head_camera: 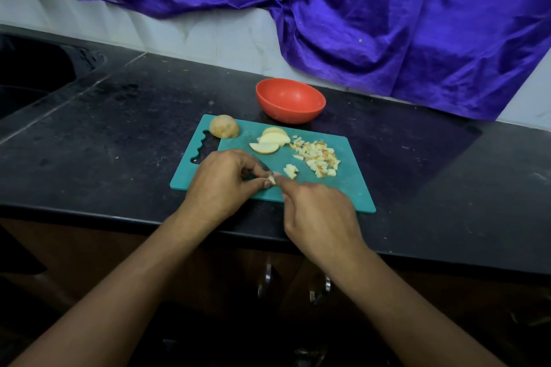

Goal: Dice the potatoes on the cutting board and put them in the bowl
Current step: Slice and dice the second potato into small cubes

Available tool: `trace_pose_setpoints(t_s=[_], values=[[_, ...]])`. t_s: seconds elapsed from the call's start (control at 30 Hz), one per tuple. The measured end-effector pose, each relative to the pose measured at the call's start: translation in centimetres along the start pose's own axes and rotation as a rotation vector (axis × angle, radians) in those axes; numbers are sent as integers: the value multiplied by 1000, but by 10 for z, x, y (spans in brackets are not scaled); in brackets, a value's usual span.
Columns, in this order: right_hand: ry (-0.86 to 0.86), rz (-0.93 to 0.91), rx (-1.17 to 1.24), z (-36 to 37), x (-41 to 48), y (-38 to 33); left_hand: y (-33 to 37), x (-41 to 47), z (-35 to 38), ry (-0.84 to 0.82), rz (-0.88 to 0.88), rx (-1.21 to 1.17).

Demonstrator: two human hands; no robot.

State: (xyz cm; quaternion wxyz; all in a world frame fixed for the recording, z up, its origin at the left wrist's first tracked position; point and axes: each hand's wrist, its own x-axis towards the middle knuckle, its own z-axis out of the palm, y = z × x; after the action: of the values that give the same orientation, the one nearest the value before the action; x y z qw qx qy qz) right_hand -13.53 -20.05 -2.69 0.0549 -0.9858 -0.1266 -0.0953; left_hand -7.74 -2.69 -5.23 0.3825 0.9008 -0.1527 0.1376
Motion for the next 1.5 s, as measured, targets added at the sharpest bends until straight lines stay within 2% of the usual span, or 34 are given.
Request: trace_pose_setpoints(t_s=[0.2, 0.27, 0.37, 0.43, 0.67, 1.03, 1.37, 1.5], values=[[15, -45, -31, 2, -16, 17, -1, 1, 1, 8, -21, 19], [12, 15, 88, -1, -15, 25, -1, 2, 0, 1, -28, 26], [-43, 156, 436, -2, -5, 36, -2, 1, -2, -21, -48, 12], [-39, 175, 507, -3, -1, 36, -2, 0, -2, -22, -55, -4], [-11, 83, 253, -6, 1, 16, 0, -1, -5, 3, -24, -19], [11, -46, 27, 4, -7, 2, 1, -3, -6, 13, -25, -18], [-27, 143, 393, -7, -12, 34, 6, -3, -3, 28, -57, 87], [29, 144, 394, -9, -11, 26, 4, -3, -3, 23, -62, 58]])
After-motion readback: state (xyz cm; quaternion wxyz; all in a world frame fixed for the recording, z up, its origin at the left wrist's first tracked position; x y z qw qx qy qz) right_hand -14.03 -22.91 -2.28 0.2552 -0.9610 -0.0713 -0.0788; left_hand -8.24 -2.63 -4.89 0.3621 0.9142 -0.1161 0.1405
